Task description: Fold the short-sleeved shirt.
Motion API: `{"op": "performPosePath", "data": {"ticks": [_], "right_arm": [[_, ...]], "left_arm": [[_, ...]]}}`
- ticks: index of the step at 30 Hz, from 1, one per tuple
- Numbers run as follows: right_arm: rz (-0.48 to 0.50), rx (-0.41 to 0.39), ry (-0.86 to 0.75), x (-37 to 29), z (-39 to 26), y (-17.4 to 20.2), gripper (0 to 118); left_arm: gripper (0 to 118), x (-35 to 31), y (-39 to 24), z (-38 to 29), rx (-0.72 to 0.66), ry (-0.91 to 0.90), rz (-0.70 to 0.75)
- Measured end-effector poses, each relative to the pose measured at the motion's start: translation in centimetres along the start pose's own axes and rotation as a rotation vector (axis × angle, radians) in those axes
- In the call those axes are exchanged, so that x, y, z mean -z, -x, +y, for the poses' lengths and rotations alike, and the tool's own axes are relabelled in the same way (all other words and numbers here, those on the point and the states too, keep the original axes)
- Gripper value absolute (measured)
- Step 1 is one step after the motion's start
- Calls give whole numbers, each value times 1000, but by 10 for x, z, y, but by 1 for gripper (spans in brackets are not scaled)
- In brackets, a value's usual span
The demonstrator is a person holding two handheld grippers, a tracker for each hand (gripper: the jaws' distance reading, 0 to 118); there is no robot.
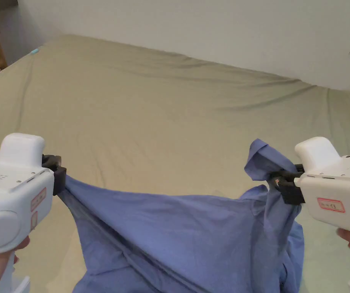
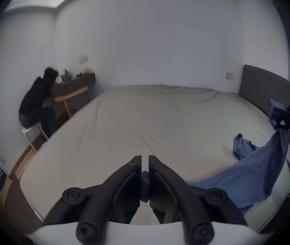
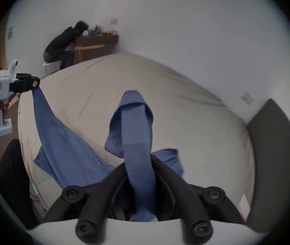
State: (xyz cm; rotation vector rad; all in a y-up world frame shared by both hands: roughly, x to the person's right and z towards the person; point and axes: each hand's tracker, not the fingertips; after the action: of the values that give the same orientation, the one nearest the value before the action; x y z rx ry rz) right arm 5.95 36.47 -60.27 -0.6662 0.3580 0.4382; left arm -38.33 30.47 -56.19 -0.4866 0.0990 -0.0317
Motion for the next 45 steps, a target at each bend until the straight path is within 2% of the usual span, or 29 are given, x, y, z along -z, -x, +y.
{"op": "performPosePath", "data": {"ticks": [3,7,10,15,20,22,27,32,39,45], "right_arm": [[-87,25,-69,-49,0,-25,10],[-152,87,-167,-107,1,-53,10],[-204,100,-256,-144,8,-60,10],[-319,59,-386,-197,24,-57,10],[-382,121,-487,-236,39,-62,10],[-426,116,-525,-246,42,-65,10],[-438,162,-566,-264,62,-66,10],[-512,119,-600,-270,92,-71,10],[-582,102,-630,-265,137,-103,10],[-652,70,-615,-242,187,-145,10]], "left_arm": [[6,-22,9,30,6,-67,11],[6,-52,16,67,-1,-164,11],[5,-76,8,93,24,-236,-2],[4,-108,-4,132,66,-350,-1],[3,-125,-7,161,91,-419,-5],[3,-129,-7,171,88,-437,-11],[3,-137,-12,199,114,-493,5],[3,-140,-12,237,107,-535,11],[3,-133,-18,294,133,-577,18],[3,-105,-30,352,149,-580,24]]}}
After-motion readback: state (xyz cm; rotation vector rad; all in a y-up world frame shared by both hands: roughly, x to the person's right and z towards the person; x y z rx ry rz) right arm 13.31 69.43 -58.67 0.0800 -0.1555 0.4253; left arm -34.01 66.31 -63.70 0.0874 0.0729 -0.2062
